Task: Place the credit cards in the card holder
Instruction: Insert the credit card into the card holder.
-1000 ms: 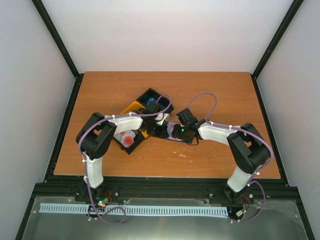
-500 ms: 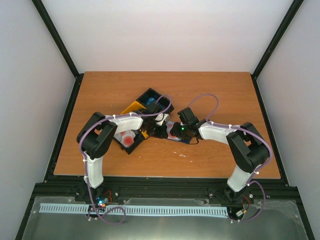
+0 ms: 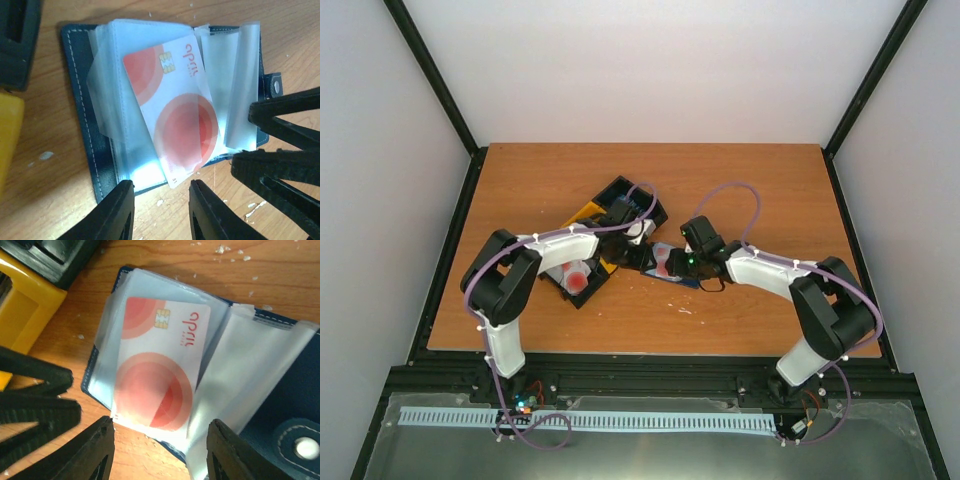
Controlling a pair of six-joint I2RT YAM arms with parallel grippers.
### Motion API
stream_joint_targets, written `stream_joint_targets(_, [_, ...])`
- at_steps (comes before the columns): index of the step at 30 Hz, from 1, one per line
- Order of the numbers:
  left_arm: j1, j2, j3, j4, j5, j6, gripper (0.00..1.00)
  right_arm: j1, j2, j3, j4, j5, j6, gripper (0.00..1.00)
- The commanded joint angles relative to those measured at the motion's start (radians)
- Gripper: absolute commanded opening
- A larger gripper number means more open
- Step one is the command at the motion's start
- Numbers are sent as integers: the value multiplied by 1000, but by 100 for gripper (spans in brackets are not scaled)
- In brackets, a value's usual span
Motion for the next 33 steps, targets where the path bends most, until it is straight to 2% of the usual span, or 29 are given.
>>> stream_joint_targets(1, [11, 8, 53, -4, -55, -20, 32, 12, -8, 24, -108, 53, -164, 50])
stream_joint_targets(7, [11, 41, 58, -20, -87, -27, 33, 20, 35, 45, -127, 36, -254, 50])
stream_joint_targets(12, [11, 66, 61, -28, -96, -27, 32, 39, 98, 79, -125, 23, -293, 39])
stream_joint_targets(23, [11, 106, 63, -37, -82, -7, 24, 57, 151, 116, -126, 6, -307, 29])
stream_joint_targets(29, [11, 96, 45, -31, -68, -4, 17, 57, 129, 92, -36, 23, -167, 28])
stream_joint_targets(33, [11, 88, 45, -31, -63, -5, 16, 58, 84, 41, 58, 16, -56, 29])
